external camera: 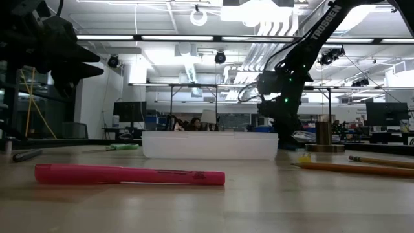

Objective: Pick & place school supplies into a supply box
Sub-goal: Put the blue pen into the orange supply box

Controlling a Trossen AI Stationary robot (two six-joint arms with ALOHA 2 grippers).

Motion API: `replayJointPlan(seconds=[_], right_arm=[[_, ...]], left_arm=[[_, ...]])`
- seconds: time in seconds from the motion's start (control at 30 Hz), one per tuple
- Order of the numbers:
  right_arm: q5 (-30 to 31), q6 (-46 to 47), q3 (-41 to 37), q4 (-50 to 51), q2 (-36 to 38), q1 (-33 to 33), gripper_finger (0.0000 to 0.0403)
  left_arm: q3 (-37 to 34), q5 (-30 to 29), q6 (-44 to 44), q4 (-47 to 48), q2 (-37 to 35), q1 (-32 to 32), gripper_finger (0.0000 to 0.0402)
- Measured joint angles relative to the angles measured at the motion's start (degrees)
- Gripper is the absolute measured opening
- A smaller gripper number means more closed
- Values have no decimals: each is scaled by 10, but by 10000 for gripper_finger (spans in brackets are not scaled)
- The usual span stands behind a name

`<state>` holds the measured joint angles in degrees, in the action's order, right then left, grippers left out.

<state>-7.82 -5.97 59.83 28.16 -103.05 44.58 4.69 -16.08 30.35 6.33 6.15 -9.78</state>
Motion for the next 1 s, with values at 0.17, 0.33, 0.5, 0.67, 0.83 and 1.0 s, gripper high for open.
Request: replayJointPlan(seconds=[0.17, 0.33, 0.5, 0.67, 0.83, 1.0], right_arm=[[-35, 20, 0, -15, 5, -2, 16], [-39, 25, 0, -14, 7, -5, 16], [-70, 26, 0, -13, 26, -5, 16], [-118, 36, 0, -23, 61, -2, 16], [-212, 62, 0, -64, 103, 10, 16], [-304, 107, 1, -126, 138, 22, 16]], left_arm=[[0, -2, 0, 0, 0, 0, 172], [0, -2, 0, 0, 0, 0, 172], [0, -2, 0, 0, 0, 0, 172], [0, -2, 0, 0, 0, 0, 172], [0, -1, 0, -1, 0, 0, 172], [0, 1, 0, -2, 0, 0, 172]])
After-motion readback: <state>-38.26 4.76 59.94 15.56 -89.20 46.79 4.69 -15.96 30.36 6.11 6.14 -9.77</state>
